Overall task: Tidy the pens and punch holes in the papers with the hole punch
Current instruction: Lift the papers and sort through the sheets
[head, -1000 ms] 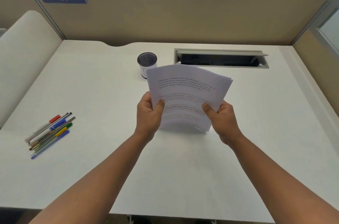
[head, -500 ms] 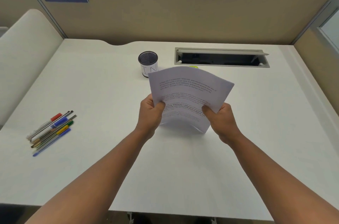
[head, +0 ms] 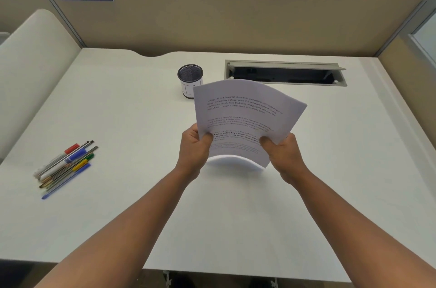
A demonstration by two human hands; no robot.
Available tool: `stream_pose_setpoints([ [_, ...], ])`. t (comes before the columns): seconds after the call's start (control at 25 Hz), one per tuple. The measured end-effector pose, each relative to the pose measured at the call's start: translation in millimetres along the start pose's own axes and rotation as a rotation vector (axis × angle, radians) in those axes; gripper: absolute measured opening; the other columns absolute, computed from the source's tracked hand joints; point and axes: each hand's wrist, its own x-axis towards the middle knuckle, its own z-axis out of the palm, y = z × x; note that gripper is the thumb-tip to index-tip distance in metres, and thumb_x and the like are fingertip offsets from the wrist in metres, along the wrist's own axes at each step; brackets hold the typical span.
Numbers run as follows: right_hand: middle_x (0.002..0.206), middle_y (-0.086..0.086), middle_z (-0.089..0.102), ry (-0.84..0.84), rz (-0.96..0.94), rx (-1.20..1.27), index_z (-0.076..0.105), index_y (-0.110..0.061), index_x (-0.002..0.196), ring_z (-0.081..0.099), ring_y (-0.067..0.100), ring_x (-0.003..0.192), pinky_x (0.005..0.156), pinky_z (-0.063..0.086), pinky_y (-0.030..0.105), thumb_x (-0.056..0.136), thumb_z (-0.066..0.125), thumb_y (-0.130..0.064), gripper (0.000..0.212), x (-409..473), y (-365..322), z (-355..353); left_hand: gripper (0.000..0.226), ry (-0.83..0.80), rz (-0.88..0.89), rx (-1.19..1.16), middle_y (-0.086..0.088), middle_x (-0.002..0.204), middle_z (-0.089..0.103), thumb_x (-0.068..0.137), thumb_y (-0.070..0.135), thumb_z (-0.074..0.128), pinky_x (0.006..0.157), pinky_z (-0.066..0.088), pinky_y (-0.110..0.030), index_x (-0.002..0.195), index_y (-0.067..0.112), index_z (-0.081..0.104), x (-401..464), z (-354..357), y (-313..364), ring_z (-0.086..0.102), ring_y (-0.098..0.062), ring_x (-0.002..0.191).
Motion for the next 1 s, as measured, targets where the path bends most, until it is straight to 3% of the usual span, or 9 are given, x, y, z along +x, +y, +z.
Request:
stream_pose_setpoints([
  [0.2, 0.098, 0.001, 0.077, -0.004, 0.080, -0.038, 0.075, -0.035, 0.095, 0.071, 0.016, 0.087, 0.073, 0.057, 0.030, 0.090, 0.053, -0.004, 0.038, -1, 13, 0, 0.022, -0.076, -0.062, -0.017, 0.007, 0.101, 0.079, 0.096, 0.012, 0.058, 0.073, 0.057, -0.023, 0.104, 0.024, 0.074, -4, 1, -5, 0.073, -0.010, 0.093],
  [0.32, 0.098, -0.002, 0.077, -0.007, 0.068, -0.029, 0.075, -0.034, 0.097, 0.071, 0.013, 0.087, 0.072, 0.059, 0.029, 0.089, 0.052, -0.002, 0.039, 1, 14, -3, 0.021, -0.078, -0.055, -0.021, 0.007, 0.102, 0.078, 0.095, 0.017, 0.059, 0.073, 0.057, -0.022, 0.101, 0.030, 0.075, -2, 0, -6, 0.073, -0.011, 0.093],
  [0.52, 0.105, 0.007, 0.076, -0.013, 0.111, -0.023, 0.075, -0.024, 0.100, 0.070, 0.032, 0.100, 0.089, 0.058, 0.050, 0.089, 0.053, -0.002, 0.034, 2, 23, -3, 0.022, -0.097, -0.056, -0.008, 0.007, 0.104, 0.078, 0.097, 0.013, 0.058, 0.075, 0.057, -0.020, 0.107, 0.025, 0.074, -4, 1, -12, 0.073, -0.011, 0.096],
  [0.68, 0.102, -0.005, 0.078, -0.002, 0.105, -0.010, 0.075, -0.037, 0.099, 0.071, 0.014, 0.095, 0.085, 0.059, 0.038, 0.086, 0.054, -0.007, 0.039, -4, 25, -2, 0.025, -0.102, -0.039, 0.010, 0.009, 0.106, 0.078, 0.097, 0.014, 0.059, 0.077, 0.057, -0.021, 0.106, 0.032, 0.074, -4, -1, -17, 0.072, -0.011, 0.099],
  [0.88, 0.104, 0.005, 0.077, 0.021, 0.155, -0.010, 0.074, -0.027, 0.094, 0.070, 0.031, 0.102, 0.091, 0.057, 0.049, 0.091, 0.055, -0.003, 0.030, -8, 32, -2, 0.019, -0.139, -0.077, 0.027, 0.007, 0.113, 0.077, 0.102, 0.022, 0.060, 0.091, 0.058, -0.032, 0.116, 0.029, 0.071, -9, 0, -23, 0.072, -0.015, 0.106],
  [1.0, 0.104, -0.004, 0.079, -0.014, 0.168, 0.006, 0.073, -0.028, 0.101, 0.074, 0.020, 0.099, 0.088, 0.061, 0.041, 0.094, 0.057, -0.001, 0.032, -7, 28, -9, 0.018, -0.159, -0.095, 0.032, 0.003, 0.108, 0.079, 0.103, 0.024, 0.057, 0.084, 0.062, -0.034, 0.111, 0.027, 0.073, -8, -4, -20, 0.075, -0.020, 0.100],
])
